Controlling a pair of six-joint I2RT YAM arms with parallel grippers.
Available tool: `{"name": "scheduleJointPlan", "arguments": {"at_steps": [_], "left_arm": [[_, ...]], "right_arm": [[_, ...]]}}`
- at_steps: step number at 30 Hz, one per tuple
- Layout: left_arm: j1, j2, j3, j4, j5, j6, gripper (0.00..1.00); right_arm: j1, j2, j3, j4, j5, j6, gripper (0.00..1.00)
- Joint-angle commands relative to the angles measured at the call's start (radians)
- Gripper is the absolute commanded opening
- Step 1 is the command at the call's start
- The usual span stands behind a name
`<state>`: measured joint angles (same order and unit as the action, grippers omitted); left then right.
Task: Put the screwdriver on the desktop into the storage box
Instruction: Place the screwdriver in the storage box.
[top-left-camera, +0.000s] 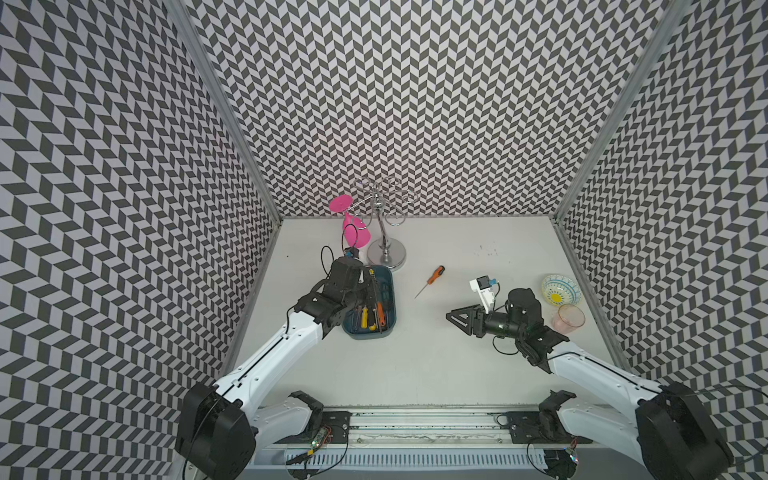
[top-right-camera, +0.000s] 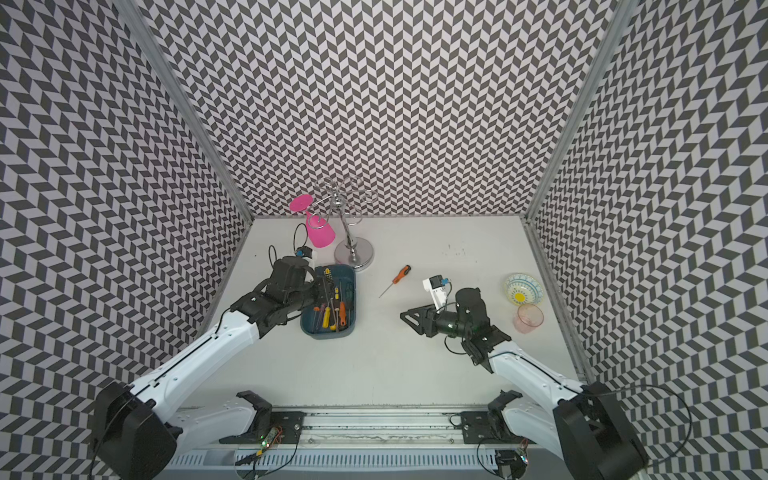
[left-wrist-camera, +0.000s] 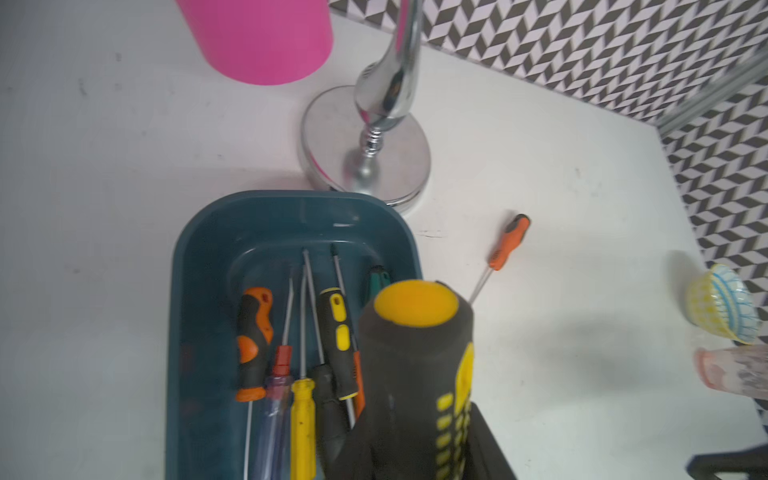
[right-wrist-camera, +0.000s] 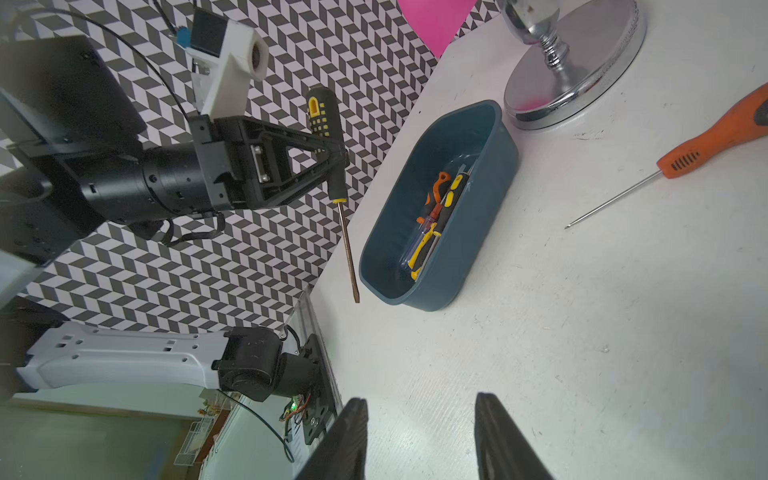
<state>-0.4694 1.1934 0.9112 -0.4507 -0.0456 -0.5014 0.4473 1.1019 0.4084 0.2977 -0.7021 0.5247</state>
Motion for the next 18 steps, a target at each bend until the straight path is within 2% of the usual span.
{"name": "scheduleJointPlan", "arguments": {"at_steps": [1,12,18], "left_arm": [[0.011,0.057,0.057,-0.085,-0.116,0.053,0.01],[0.017,0.238,0.125,-0.094,-0.24,0.068,0.0],[0.028,0.295,0.172,-0.102,-0.244,0.078,0.01]], "right_arm": [[-0.009,0.016,-0.015,0.012,0.027,-0.021,0.45],[-0.019,0.011,-0.031,0.017,0.02,-0.033,0.45],[-0.023,0.026,-0.036,0.036,0.009,-0.03,0.45]]}}
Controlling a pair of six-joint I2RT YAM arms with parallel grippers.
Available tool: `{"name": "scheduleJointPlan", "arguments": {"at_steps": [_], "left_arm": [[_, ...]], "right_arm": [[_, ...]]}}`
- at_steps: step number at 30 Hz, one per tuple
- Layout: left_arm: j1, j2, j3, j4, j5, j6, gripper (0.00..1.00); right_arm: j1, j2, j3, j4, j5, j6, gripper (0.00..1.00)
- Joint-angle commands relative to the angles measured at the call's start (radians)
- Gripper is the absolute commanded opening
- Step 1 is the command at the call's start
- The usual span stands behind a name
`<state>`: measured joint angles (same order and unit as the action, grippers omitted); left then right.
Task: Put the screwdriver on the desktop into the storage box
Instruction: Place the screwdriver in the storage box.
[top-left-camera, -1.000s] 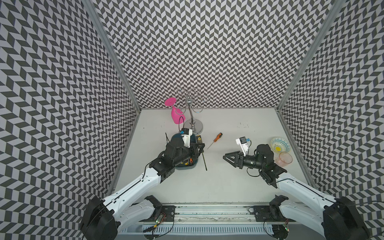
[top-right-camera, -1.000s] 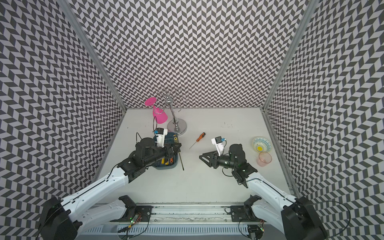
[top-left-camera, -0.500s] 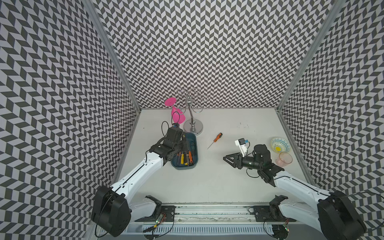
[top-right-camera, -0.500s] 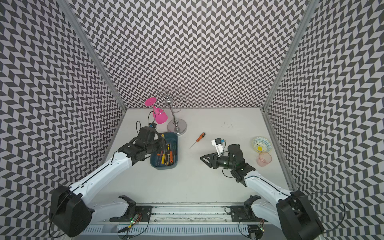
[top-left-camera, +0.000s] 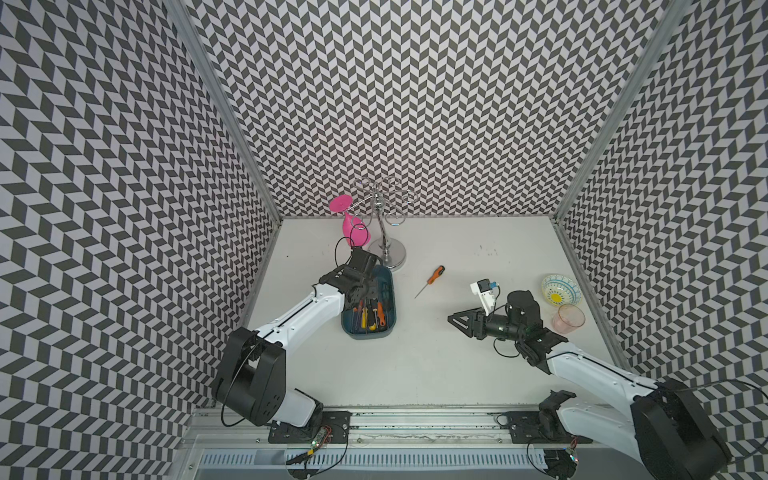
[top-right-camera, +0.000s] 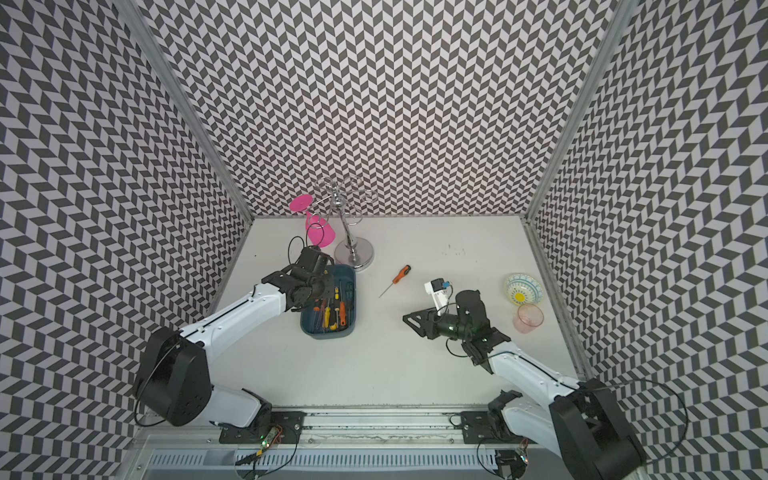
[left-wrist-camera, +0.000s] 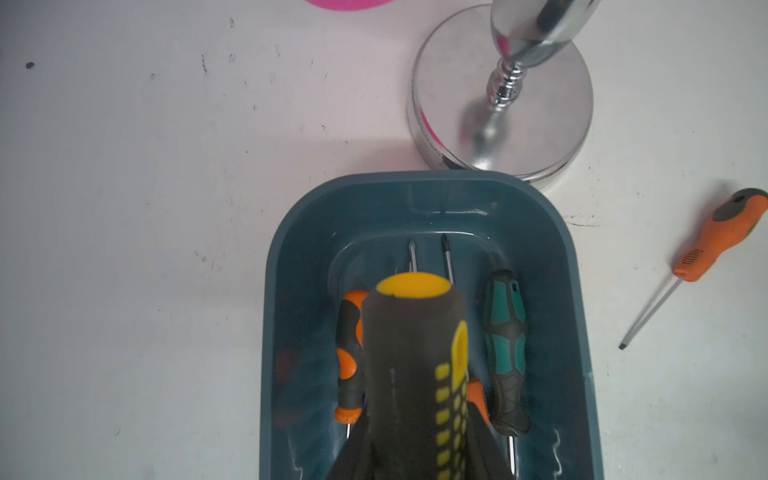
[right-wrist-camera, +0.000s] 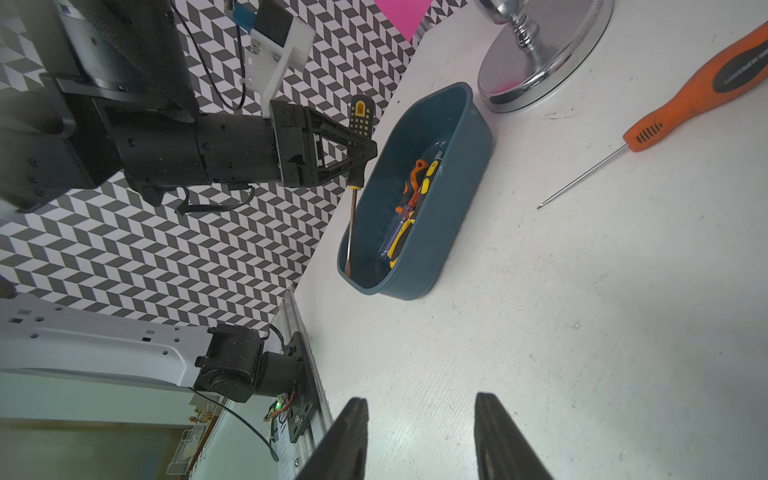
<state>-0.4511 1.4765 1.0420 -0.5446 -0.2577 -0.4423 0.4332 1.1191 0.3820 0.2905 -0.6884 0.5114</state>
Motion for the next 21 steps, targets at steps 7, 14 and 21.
{"name": "scheduleJointPlan", "arguments": {"at_steps": [7,14,21], "left_arm": [[0.026,0.089,0.114,-0.027,-0.035,0.035,0.01],[0.026,0.161,0.103,-0.02,-0.027,0.031,0.03],[0.025,0.21,0.096,-0.016,-0.004,0.022,0.2]], "right_arm": [[-0.011,0.018,-0.014,0.052,-0.011,-0.015,0.45],[-0.014,0.024,-0.016,0.059,-0.011,-0.013,0.45],[-0.015,0.045,-0.014,0.068,-0.023,-0.009,0.45]]}}
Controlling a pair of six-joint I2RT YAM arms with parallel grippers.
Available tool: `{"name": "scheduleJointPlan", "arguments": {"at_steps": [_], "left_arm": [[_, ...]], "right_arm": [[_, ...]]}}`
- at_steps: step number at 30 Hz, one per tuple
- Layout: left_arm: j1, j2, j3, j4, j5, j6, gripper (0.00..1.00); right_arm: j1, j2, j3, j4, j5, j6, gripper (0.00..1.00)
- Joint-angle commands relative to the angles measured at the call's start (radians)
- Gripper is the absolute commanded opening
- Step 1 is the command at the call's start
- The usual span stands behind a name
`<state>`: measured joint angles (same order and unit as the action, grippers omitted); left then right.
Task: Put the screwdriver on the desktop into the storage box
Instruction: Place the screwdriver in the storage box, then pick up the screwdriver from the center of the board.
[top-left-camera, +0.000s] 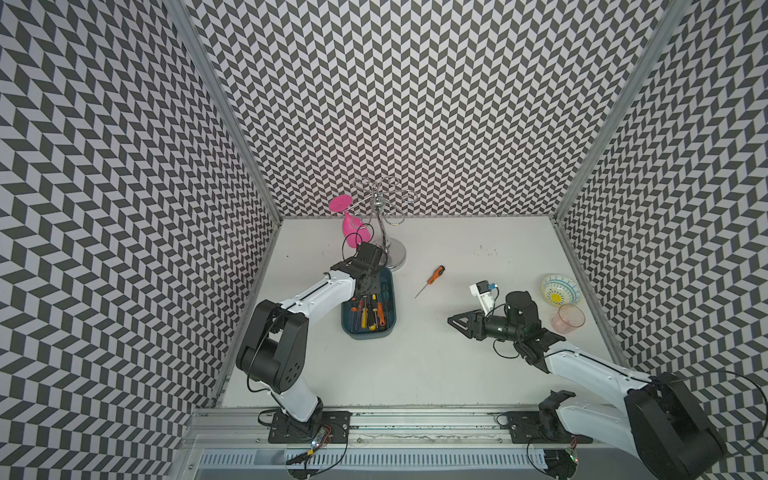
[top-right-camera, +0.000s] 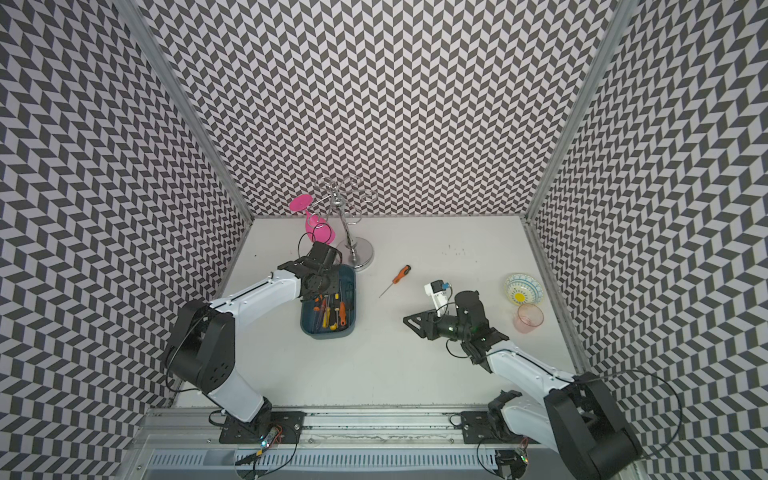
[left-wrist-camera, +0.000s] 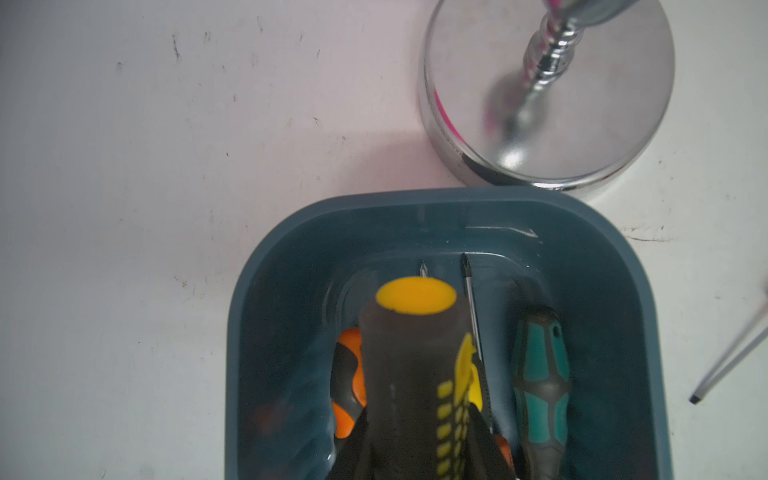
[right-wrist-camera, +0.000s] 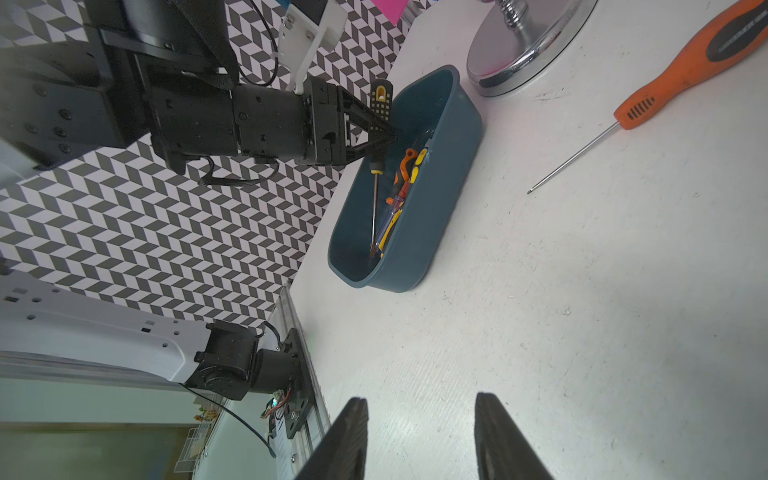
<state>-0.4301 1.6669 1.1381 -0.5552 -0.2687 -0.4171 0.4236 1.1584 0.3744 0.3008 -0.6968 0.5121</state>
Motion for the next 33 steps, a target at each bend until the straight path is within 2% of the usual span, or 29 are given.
{"name": "scheduleJointPlan", "arguments": {"at_steps": [1,5,12,18,24,33], "left_arm": [[0.004,0.024,0.004,-0.011,0.002,-0.006,0.24],[0.004,0.039,0.016,-0.023,-0.004,-0.015,0.42],[0.004,-0.001,0.018,-0.034,-0.004,-0.017,0.43],[0.004,-0.108,-0.001,-0.025,0.03,-0.018,0.44],[-0.004,-0.241,-0.071,0.017,0.117,-0.027,0.44],[-0.039,-0.479,-0.259,0.165,0.281,-0.047,0.46]], "right_arm": [[-0.005,0.005,-0.006,0.057,-0.013,-0.009,0.45],[-0.006,0.003,-0.008,0.055,-0.008,-0.01,0.45],[-0.008,0.009,-0.004,0.048,-0.001,-0.014,0.45],[-0.012,0.012,0.011,0.018,0.015,-0.021,0.45],[-0.011,0.036,0.052,-0.05,0.056,-0.033,0.45],[-0.012,0.1,0.141,-0.139,0.117,-0.025,0.46]]}}
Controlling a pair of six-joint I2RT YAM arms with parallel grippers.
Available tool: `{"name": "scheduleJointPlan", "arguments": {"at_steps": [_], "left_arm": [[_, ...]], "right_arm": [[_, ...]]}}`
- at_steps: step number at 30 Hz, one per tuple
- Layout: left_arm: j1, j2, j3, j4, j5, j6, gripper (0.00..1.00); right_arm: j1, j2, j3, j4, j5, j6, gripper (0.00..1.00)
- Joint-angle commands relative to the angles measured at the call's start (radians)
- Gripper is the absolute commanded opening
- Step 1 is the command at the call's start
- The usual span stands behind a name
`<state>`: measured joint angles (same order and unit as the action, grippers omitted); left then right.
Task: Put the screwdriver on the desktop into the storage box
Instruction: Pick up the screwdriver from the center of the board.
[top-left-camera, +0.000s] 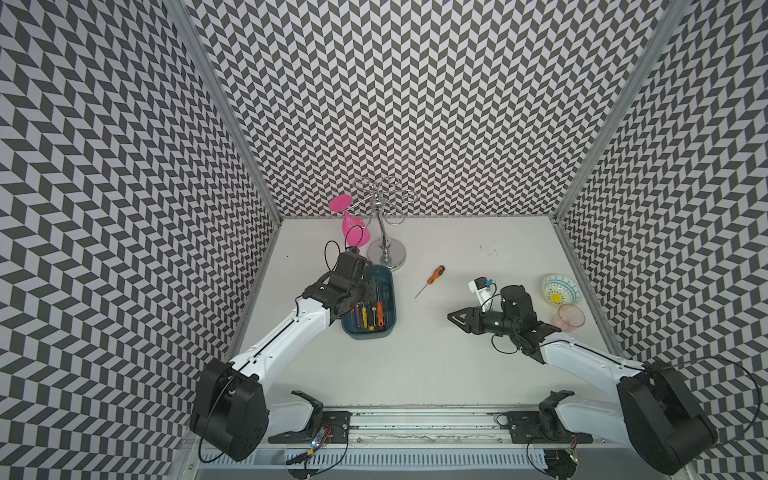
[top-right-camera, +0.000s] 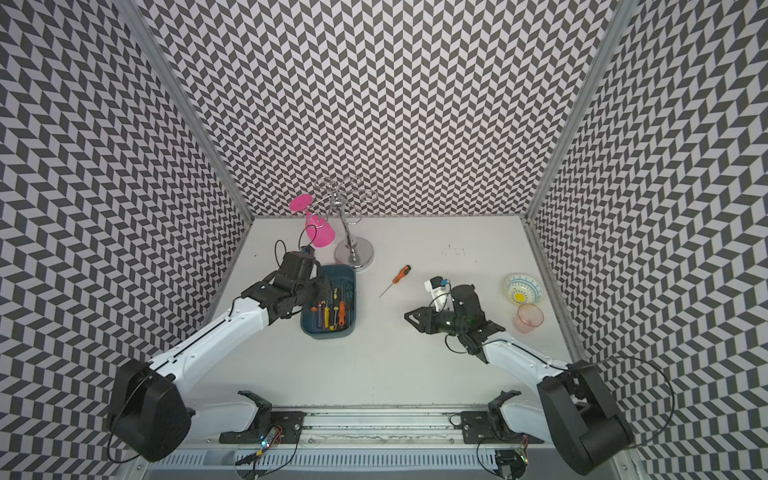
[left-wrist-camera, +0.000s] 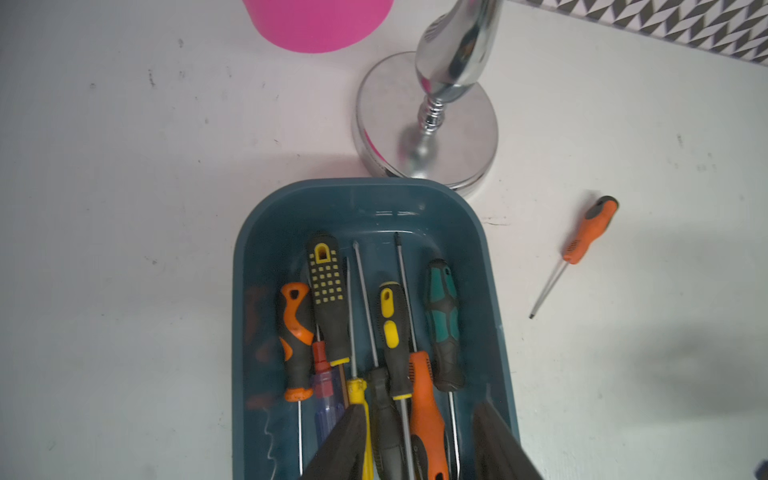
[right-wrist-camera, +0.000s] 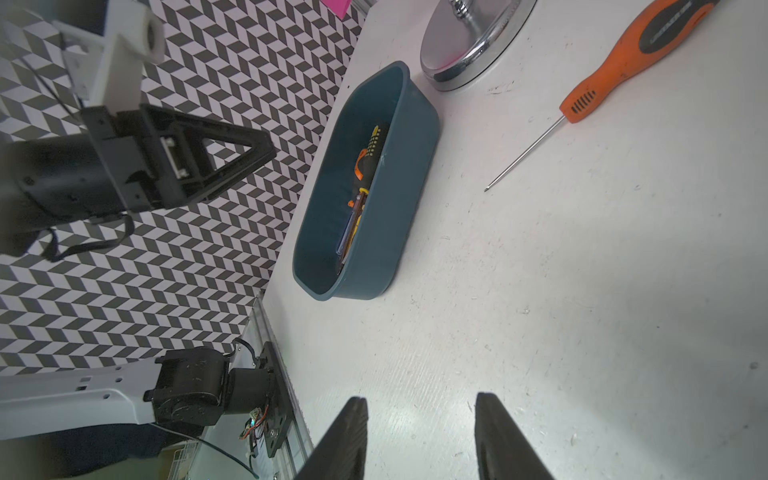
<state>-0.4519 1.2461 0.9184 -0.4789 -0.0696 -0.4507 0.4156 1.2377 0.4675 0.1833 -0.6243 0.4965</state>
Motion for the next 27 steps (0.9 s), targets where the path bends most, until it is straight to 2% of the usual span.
{"name": "scheduleJointPlan", "arguments": {"at_steps": [1,11,27], "left_arm": [[-0.025,-0.082,-0.062,0.108,0.099,-0.018,0.47],[-0.097,-0.246,-0.209,0.237,0.192,-0.068,0.51],[-0.148,-0.339,-0.308,0.278,0.215,-0.103,0.51]], "right_arm": [[-0.002,0.038,0.069,-0.043,0.06,-0.009,0.45],[-0.001,0.279,0.325,-0.23,0.198,0.018,0.47],[0.006,0.548,0.629,-0.409,0.36,0.063,0.48]]}}
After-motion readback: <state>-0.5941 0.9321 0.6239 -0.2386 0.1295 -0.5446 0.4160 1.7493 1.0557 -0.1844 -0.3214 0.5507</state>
